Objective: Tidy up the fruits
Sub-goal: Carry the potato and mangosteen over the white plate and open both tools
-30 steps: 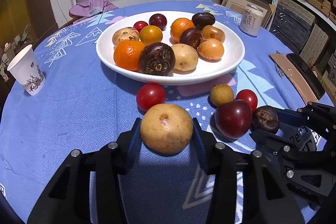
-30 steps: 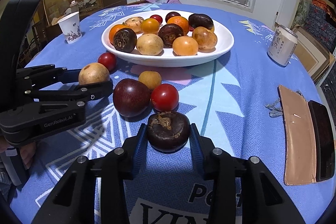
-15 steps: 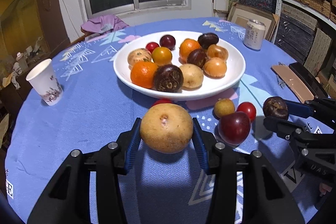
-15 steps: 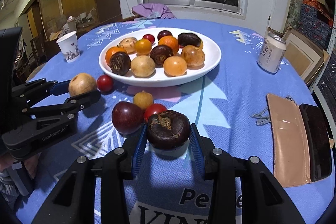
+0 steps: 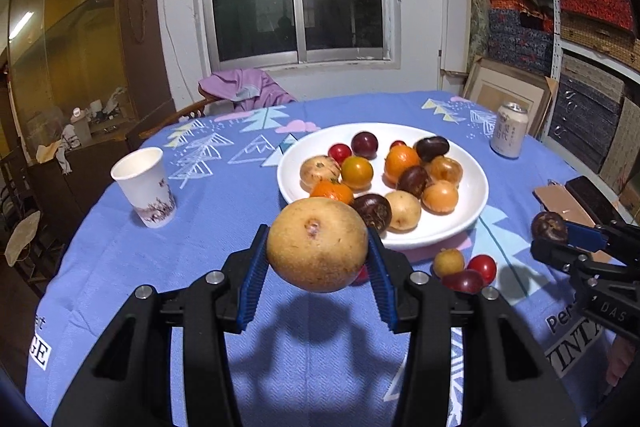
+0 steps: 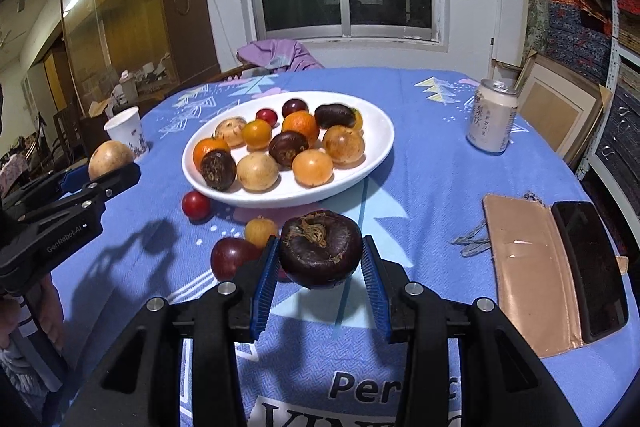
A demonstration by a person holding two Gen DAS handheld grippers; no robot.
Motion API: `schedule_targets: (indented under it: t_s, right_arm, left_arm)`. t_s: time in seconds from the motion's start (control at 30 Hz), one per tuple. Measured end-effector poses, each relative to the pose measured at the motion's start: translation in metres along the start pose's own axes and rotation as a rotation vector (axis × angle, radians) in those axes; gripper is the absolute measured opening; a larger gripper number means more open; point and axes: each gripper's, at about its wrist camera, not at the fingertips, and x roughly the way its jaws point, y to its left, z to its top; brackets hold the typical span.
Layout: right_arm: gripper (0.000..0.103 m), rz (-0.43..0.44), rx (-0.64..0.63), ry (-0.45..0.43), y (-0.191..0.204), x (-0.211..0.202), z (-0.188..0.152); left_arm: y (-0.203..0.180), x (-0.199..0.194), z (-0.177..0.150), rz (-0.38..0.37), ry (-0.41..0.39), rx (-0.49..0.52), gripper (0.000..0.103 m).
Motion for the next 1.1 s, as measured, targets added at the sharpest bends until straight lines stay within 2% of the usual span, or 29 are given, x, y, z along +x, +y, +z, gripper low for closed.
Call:
schedule_targets:
  t_s: [0.17, 0.3, 0.43, 0.5, 0.6, 0.77, 0.93, 1.1]
  right_arm:
    - [0.042, 0.025, 0.042, -0.057, -0.009, -0.018, 0.031]
    - [0.041, 0.012, 0.041, -0.174, -0.011, -0.043, 0.086]
    - [0.041, 0.058, 0.077, -0.224, -0.009, -0.041, 0.126]
    - [0.041, 0.086, 0.091, -0.205, -0.007, -0.024, 0.133]
    - [0.041, 0.111, 0.096, -0.103, -0.001, 0.028, 0.131]
    - [0.042, 0.037, 0.036, 0.054, 0.004, 0.090, 0.106]
    - [0.042, -0.021, -0.036, 0.085, 0.014, 0.109, 0.089]
    - [0.042, -0.056, -0.091, 0.085, 0.021, 0.116, 0.080]
  left_arm:
    - [0.010, -0.011, 0.031, -0.028, -0.029, -0.035, 0.046]
    - [0.019, -0.018, 0.075, -0.044, -0.071, -0.073, 0.046]
    - [0.017, -0.009, 0.110, -0.090, -0.076, -0.117, 0.046]
    - [0.010, 0.010, 0.116, -0.117, -0.041, -0.124, 0.046]
    - [0.001, 0.047, 0.113, -0.125, 0.023, -0.127, 0.046]
    - [-0.002, 0.112, 0.093, -0.127, 0.139, -0.138, 0.046]
    - [-0.003, 0.152, 0.073, -0.137, 0.205, -0.132, 0.046]
    - [-0.004, 0.158, 0.065, -0.135, 0.212, -0.111, 0.046]
